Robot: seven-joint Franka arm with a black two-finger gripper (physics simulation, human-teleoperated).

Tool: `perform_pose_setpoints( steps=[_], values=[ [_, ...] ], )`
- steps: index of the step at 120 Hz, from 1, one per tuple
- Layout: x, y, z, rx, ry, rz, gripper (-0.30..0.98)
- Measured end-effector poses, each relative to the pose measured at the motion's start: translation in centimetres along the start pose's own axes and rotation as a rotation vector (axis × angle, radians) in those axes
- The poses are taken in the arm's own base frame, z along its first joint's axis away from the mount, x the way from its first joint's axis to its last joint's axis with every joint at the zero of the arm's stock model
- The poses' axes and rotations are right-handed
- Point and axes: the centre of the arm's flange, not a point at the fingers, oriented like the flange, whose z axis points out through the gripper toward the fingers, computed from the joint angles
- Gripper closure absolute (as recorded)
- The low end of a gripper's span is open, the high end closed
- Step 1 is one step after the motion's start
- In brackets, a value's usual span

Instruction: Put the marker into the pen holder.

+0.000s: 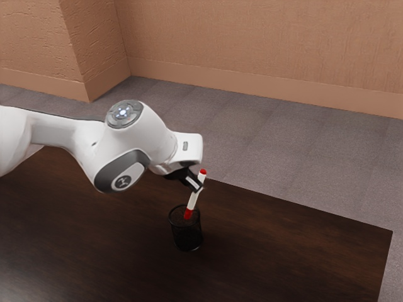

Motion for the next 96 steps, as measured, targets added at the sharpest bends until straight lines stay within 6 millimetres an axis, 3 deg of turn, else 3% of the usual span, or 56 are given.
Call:
perform_pose_setpoints(
  steps=[30,54,64,68,75,82,89,96],
  values=[
    [-1.7,-0.1,2.8,-0.021,-0.058,-0.061,0.78],
    [-1.3,-1.0,1.6,-0.002,-0.052,-0.095,0.36],
    [1.8,-2.5,-2.6,0.034,0.027,-0.116,0.24],
    [4.4,-4.1,-5.1,0.05,0.064,-0.143,0.21],
    [10.4,-7.9,-10.9,0.062,0.114,-0.222,0.16],
    [14.4,-11.7,-17.4,0.076,0.126,-0.295,0.12],
    [15.8,-14.8,-22.0,0.09,0.092,-0.356,0.09],
    [15.2,-17.3,-23.8,0.098,0.015,-0.411,0.07]
  ],
)
